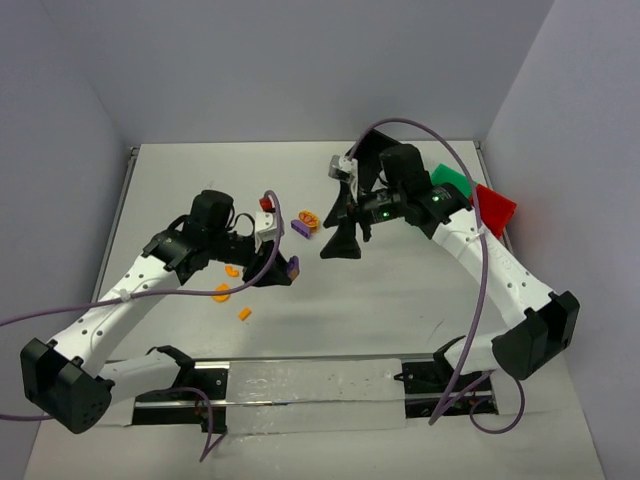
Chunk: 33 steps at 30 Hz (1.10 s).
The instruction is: Sort the legos into containers by color
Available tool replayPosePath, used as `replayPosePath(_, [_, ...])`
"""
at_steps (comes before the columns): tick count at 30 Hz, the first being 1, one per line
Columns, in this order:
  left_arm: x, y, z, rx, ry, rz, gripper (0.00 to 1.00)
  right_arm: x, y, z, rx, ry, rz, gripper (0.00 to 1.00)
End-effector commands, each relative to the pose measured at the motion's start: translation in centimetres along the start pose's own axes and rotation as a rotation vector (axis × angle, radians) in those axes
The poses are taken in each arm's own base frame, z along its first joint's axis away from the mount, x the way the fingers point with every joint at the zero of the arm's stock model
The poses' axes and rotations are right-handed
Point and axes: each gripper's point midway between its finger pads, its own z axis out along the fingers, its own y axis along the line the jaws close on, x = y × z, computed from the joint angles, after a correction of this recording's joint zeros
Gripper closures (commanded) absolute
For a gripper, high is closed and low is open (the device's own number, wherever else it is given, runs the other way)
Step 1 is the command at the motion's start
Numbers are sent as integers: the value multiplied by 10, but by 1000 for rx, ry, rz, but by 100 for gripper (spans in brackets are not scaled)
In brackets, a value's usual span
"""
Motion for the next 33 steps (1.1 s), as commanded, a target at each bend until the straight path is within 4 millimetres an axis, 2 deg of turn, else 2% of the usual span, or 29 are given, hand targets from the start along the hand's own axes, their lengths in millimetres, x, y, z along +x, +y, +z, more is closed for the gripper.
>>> replayPosePath(1, [-18, -24, -2, 141, -68, 41, 100, -26, 32, 13, -112, -21, -73, 0])
replayPosePath(7, [-22, -25, -3, 139, -82, 41, 100, -15, 44, 34, -168, 29, -60, 0])
replayPosePath(19, [-23, -14, 1, 87, -86, -5, 100, -12, 42, 57, -178, 70, -5, 2])
replayPosePath(25, [-23, -7, 2, 51, -85, -24, 100, -6, 40, 63, -161, 87, -4, 14])
replayPosePath(30, [-24, -4, 3, 44, -88, -36, 100, -4, 39, 67, -153, 101, -7, 28])
replayPosePath(33, [-25, -3, 3, 39, -91, -42, 100, -1, 37, 70, -144, 112, -6, 41])
